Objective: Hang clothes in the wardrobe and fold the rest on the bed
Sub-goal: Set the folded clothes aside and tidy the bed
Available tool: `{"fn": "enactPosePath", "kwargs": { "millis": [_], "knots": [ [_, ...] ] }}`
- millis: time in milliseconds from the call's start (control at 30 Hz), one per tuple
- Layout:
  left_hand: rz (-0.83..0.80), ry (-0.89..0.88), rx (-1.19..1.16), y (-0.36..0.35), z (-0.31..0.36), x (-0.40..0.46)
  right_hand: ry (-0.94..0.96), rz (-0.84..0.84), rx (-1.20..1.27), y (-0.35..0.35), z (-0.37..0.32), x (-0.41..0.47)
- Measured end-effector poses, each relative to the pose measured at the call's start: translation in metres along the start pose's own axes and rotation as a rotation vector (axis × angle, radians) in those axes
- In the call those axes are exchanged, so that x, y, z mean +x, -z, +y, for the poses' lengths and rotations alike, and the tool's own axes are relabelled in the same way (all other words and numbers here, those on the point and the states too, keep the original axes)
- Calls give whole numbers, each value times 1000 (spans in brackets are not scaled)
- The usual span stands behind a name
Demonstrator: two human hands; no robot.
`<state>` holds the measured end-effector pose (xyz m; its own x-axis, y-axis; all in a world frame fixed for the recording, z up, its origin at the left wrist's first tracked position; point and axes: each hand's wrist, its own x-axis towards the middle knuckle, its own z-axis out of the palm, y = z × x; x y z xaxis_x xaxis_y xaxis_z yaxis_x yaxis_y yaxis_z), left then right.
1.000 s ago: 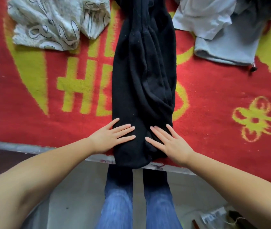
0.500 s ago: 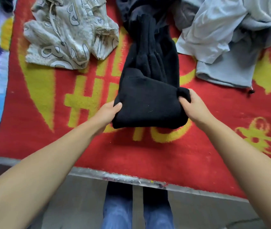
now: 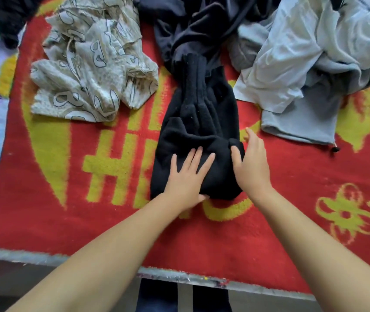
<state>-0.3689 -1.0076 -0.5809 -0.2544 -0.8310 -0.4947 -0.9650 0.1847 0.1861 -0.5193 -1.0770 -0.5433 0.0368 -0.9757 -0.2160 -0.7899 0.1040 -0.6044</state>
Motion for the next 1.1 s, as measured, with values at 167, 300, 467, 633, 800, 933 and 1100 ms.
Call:
{"fn": "enactPosePath", "kwargs": {
  "millis": [167,300,467,633,800,933,1100],
  "knots": [
    [-22,21,10,4,-14,27,689,-275,-692,-14,13,-54],
    [75,-103,134,-8,-39,9,512,-422,-891,-22,30,-27],
    [-24,-52,195,-24,-66,-15,467,-482,-961,-34,13,-5],
    [-137,-21,-81,12,-44,-14,489,-574,-847,-4,-14,13],
    [-628,-119,-718,73,-58,-50,411,-1145,-650,41,-33,3],
    [-734,43,-996,98,-77,-39,159,-1333,-411,57,-44,24],
    [-258,253,-921,98,-99,22,126,-887,-538,45,-37,78]
  ]
}}
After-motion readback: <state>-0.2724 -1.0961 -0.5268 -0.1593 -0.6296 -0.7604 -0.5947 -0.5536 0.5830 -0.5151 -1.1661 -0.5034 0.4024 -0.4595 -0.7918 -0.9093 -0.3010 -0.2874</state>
